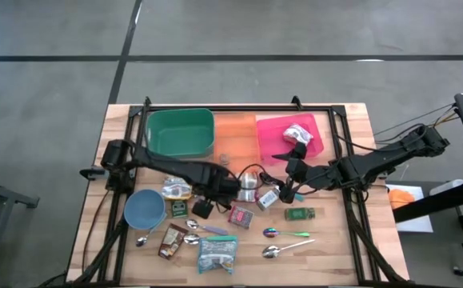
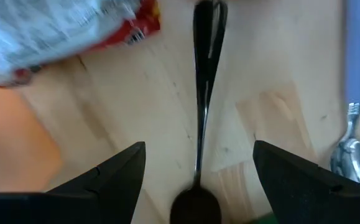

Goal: Pick & Place Food Item
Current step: Put the black spoon into the green bin

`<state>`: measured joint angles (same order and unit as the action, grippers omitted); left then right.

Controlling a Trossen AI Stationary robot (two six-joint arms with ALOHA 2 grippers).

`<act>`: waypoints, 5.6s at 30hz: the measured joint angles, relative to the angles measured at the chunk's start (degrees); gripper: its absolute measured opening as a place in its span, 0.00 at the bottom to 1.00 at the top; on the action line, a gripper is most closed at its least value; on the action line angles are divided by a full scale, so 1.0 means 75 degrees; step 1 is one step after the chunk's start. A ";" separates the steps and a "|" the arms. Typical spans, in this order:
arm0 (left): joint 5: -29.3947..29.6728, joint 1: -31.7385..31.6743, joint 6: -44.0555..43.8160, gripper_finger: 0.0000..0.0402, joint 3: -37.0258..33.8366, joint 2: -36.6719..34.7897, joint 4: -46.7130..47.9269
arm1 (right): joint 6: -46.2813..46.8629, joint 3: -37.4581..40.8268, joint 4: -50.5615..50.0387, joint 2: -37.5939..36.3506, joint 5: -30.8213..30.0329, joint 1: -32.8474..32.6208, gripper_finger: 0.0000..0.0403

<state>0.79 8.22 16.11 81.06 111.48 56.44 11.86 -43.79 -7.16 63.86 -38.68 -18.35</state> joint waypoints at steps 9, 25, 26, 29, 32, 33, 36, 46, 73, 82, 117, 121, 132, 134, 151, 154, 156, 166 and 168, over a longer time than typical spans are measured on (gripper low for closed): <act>-0.0271 -0.0016 -0.0211 0.74 -0.0999 0.0009 -0.1035 | 0.0020 0.0000 0.0035 0.0000 0.0000 0.0006 0.83; -0.0313 -0.0021 -0.0124 0.25 -0.1367 0.0012 -0.1549 | -0.0006 0.0000 0.0026 0.0000 0.0015 0.0003 0.83; -0.0313 -0.0021 -0.0124 0.20 -0.1367 0.0012 -0.1544 | -0.0006 0.0000 0.0025 0.0000 0.0015 0.0003 0.83; -0.0312 -0.0021 -0.0129 0.05 -0.1367 0.0012 -0.1476 | -0.0006 0.0000 0.0021 0.0000 0.0015 -0.0003 0.83; -0.0312 -0.0024 -0.0127 0.03 -0.1326 0.0000 -0.1292 | -0.0006 0.0000 0.0021 0.0000 0.0015 -0.0003 0.83; -0.0312 -0.0024 -0.0127 0.02 -0.1296 0.0000 -0.1225 | -0.0006 0.0000 0.0021 0.0000 0.0015 -0.0003 0.83; -0.0307 -0.0024 -0.0143 0.01 -0.1157 -0.0006 -0.1040 | -0.0006 0.0000 0.0021 0.0000 0.0015 0.0000 0.83; -0.0255 -0.0027 -0.0153 0.01 -0.0679 -0.0264 -0.0723 | -0.0006 0.0000 0.0012 0.0000 0.0015 0.0000 0.83; -0.1080 -0.0027 -0.0199 0.00 -0.1488 -0.1448 -0.2873 | 0.0023 0.0000 0.0018 0.0000 0.0017 -0.0003 0.83; -0.1143 -0.0046 -0.0205 0.00 -0.1597 -0.1597 -0.3319 | 0.0023 0.0000 0.0026 0.0000 0.0017 -0.0003 0.83; 0.0876 -0.4682 0.0575 0.00 -0.1618 -0.3835 -0.0058 | 0.0023 0.0000 0.0013 0.0000 0.0031 -0.0015 0.83; 0.0739 -0.5160 0.0592 0.00 -0.1953 -0.3805 -0.0097 | -0.0003 0.0000 0.0009 0.0000 0.0052 -0.0017 0.83; 0.0745 -0.5277 0.0865 0.00 -0.2650 -0.3267 -0.0743 | 0.0103 0.0000 0.0016 0.0000 0.0050 -0.0017 0.83; 0.0743 -0.5289 0.0884 0.00 -0.2652 -0.3163 -0.0759 | 0.0149 0.0000 0.0015 0.0000 0.0050 -0.0017 0.83; 0.0438 -0.5302 0.0654 0.00 -0.2868 -0.2046 -0.1063 | 0.0140 0.0000 0.0021 0.0000 0.0221 -0.0017 0.83; 0.0308 -0.5299 0.0657 0.00 -0.2868 -0.1890 -0.1125 | 0.0140 0.0000 0.0015 0.0000 0.0220 -0.0017 0.83; 0.0284 -0.5299 0.0654 0.00 -0.2868 -0.1787 -0.1126 | 0.0141 0.0000 0.0009 -0.0001 0.0221 -0.0019 0.83; 0.0252 -0.5299 0.0654 0.00 -0.2868 -0.1350 -0.1133 | 0.0137 0.0000 0.0003 0.0000 0.0219 -0.0018 0.83; 0.0181 -0.5299 0.0652 0.00 -0.2868 -0.1287 -0.1150 | 0.0140 0.0000 0.0000 0.0000 0.0219 -0.0020 0.83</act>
<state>2.15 -31.53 21.00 59.55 101.83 47.81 12.91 -43.79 -7.16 63.86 -37.03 -18.50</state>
